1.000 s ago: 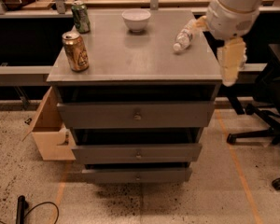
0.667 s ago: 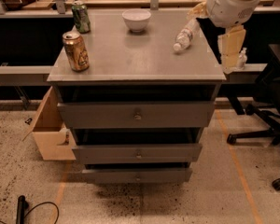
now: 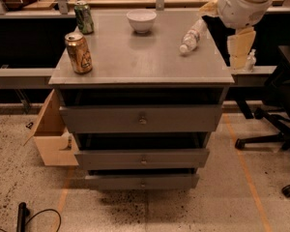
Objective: Move water bottle near orange can
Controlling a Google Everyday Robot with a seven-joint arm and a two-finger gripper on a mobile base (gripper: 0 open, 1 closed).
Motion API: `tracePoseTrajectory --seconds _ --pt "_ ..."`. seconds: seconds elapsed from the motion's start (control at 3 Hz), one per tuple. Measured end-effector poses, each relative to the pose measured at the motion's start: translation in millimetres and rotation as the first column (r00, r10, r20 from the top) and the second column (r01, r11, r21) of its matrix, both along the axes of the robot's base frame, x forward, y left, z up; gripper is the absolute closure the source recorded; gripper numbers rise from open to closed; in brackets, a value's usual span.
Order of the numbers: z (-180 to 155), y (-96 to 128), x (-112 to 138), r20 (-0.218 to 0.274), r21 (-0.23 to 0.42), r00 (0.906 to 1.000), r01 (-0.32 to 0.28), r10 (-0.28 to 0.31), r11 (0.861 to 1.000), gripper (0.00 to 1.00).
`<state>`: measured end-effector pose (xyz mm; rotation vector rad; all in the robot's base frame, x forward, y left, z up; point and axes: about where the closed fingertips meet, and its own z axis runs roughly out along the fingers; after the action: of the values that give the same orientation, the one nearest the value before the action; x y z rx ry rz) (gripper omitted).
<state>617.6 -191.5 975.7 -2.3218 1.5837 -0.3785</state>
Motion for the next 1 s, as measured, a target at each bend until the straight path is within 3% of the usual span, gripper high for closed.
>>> tracePoseTrajectory --seconds 0.33,0.67,1.0 --pt "18 -32 22 0.172 0.036 0.9848 -0.031 0.024 0.999 0.0" --pt "36 -53 39 0.319 0.008 0.9421 -0.112 0.104 0.994 0.0" --pt "39 -60 60 0.394 -0.075 0.8945 -0.197 0.211 0.978 0.0"
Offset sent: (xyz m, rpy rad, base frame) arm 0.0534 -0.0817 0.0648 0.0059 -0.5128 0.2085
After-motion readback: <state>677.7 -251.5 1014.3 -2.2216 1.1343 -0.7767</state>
